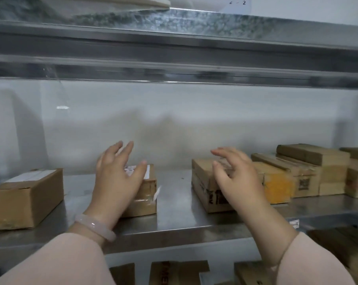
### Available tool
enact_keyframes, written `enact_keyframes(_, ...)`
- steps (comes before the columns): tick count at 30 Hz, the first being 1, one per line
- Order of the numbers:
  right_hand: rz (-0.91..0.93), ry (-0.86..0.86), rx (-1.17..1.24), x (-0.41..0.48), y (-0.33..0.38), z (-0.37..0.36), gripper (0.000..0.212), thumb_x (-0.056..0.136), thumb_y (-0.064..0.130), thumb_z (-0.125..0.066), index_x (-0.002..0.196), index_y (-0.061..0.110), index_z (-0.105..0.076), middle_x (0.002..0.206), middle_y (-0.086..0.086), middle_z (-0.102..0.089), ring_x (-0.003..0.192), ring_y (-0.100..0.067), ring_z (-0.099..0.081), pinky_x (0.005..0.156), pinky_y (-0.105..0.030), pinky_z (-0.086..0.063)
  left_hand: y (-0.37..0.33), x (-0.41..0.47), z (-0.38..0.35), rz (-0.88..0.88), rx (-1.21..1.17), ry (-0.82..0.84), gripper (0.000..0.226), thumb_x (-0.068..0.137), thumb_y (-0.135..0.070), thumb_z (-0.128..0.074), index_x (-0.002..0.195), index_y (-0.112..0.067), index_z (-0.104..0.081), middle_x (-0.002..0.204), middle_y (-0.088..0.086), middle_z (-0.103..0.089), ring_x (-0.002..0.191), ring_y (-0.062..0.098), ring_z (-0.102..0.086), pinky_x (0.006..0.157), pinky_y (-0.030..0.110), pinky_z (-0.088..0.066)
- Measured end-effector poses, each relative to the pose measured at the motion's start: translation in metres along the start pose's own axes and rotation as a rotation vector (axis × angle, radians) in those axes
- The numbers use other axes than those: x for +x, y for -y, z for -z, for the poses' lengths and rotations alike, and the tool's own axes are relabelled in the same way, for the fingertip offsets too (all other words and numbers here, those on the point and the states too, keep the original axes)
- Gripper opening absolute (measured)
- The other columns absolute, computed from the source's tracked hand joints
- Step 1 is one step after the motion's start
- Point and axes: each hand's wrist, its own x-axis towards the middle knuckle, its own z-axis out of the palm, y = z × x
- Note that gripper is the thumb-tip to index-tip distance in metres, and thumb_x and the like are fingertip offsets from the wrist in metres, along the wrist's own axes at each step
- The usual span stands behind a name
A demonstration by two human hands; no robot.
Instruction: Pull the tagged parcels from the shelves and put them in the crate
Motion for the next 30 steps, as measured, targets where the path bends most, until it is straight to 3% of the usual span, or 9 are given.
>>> enact_keyframes(5,-0.297,0.054,-0.294,-0.001,-0.043,0.023,0.050,0.091,0.043,-0.051,0.140,0.029,-0.045,0.152,-0.003,-0.034,0.141,-0.021,-0.023,0.114,-0.036,-0.020,-0.057,-0.031,-0.060,-0.215,-0.163,0.311,0.052,0.090,-0.050,-0.048,0.140,-0.036,-0.046,0.153,-0.002,-0.032,0.142,0.018,-0.023,0.117,0.035,-0.020)
enact_keyframes(8,-0.396,0.177,-0.406,-0.007,-0.051,0.026,0.058,0.093,0.057,-0.037,0.144,0.030,-0.038,0.157,-0.006,-0.024,0.145,-0.024,-0.015,0.117,-0.041,-0.014,-0.069,-0.040,-0.104,-0.058,-0.261,0.486,0.055,0.093,-0.049,-0.051,0.145,-0.040,-0.035,0.157,-0.002,-0.023,0.145,0.016,-0.017,0.117,0.031,-0.014)
enact_keyframes(11,-0.334,0.181,-0.441,-0.012,-0.052,0.027,0.053,0.094,0.055,-0.037,0.139,0.028,-0.046,0.152,-0.007,-0.033,0.143,-0.024,-0.020,0.119,-0.041,-0.014,-0.080,-0.035,-0.128,0.240,-0.542,0.574,0.055,0.095,-0.043,-0.053,0.146,-0.031,-0.038,0.151,0.004,-0.038,0.138,0.019,-0.037,0.118,0.034,-0.023)
enact_keyframes(15,-0.272,0.125,-0.339,-0.016,-0.051,0.032,0.046,0.095,0.047,-0.042,0.132,0.024,-0.056,0.142,-0.004,-0.045,0.135,-0.023,-0.033,0.115,-0.040,-0.024,-0.084,-0.039,-0.138,0.234,-0.581,0.498,0.031,0.097,-0.031,-0.053,0.127,-0.032,-0.055,0.132,0.005,-0.058,0.119,0.018,-0.056,0.106,0.038,-0.042)
enact_keyframes(18,-0.233,0.037,-0.150,-0.024,-0.055,0.042,0.038,0.097,0.033,-0.045,0.131,0.023,-0.058,0.137,0.003,-0.051,0.130,-0.015,-0.039,0.111,-0.037,-0.030,-0.082,-0.054,-0.127,0.127,-0.584,0.454,0.023,0.095,-0.035,-0.054,0.110,-0.052,-0.055,0.130,-0.014,-0.047,0.113,-0.023,-0.041,0.092,-0.001,-0.034)
enact_keyframes(20,-0.278,-0.047,-0.036,-0.032,-0.058,0.050,0.038,0.098,0.029,-0.045,0.135,0.025,-0.054,0.138,0.007,-0.049,0.127,-0.004,-0.038,0.108,-0.030,-0.031,-0.080,-0.066,-0.118,0.032,-0.542,0.442,0.027,0.094,-0.040,-0.053,0.111,-0.061,-0.051,0.136,-0.021,-0.033,0.107,-0.040,-0.021,0.083,-0.012,-0.023)
enact_keyframes(22,-0.373,-0.095,0.092,-0.038,-0.056,0.057,0.041,0.099,0.033,-0.044,0.140,0.028,-0.047,0.132,0.013,-0.044,0.118,0.004,-0.035,0.100,-0.023,-0.027,-0.079,-0.077,-0.113,-0.045,-0.540,0.415,0.033,0.094,-0.040,-0.053,0.116,-0.063,-0.047,0.141,-0.026,-0.028,0.115,-0.036,-0.021,0.087,-0.009,-0.027)
enact_keyframes(26,-0.369,0.078,0.196,-0.044,-0.050,0.064,0.029,0.099,0.036,-0.041,0.126,0.040,-0.051,0.124,0.015,-0.055,0.119,-0.006,-0.047,0.090,-0.023,-0.035,-0.079,-0.084,-0.106,-0.049,-0.600,0.332,0.044,0.090,-0.022,-0.060,0.115,-0.057,-0.051,0.134,-0.036,-0.031,0.119,-0.028,-0.030,0.087,-0.002,-0.038)
enact_keyframes(30,-0.349,0.091,0.320,-0.053,-0.039,0.070,0.040,0.096,0.054,-0.039,0.135,0.051,-0.043,0.137,0.021,-0.048,0.127,0.001,-0.041,0.102,-0.027,-0.035,-0.086,-0.074,-0.097,0.037,-0.577,0.303,0.051,0.083,-0.029,-0.064,0.117,-0.059,-0.041,0.122,-0.036,-0.037,0.112,-0.019,-0.040,0.077,0.005,-0.046)
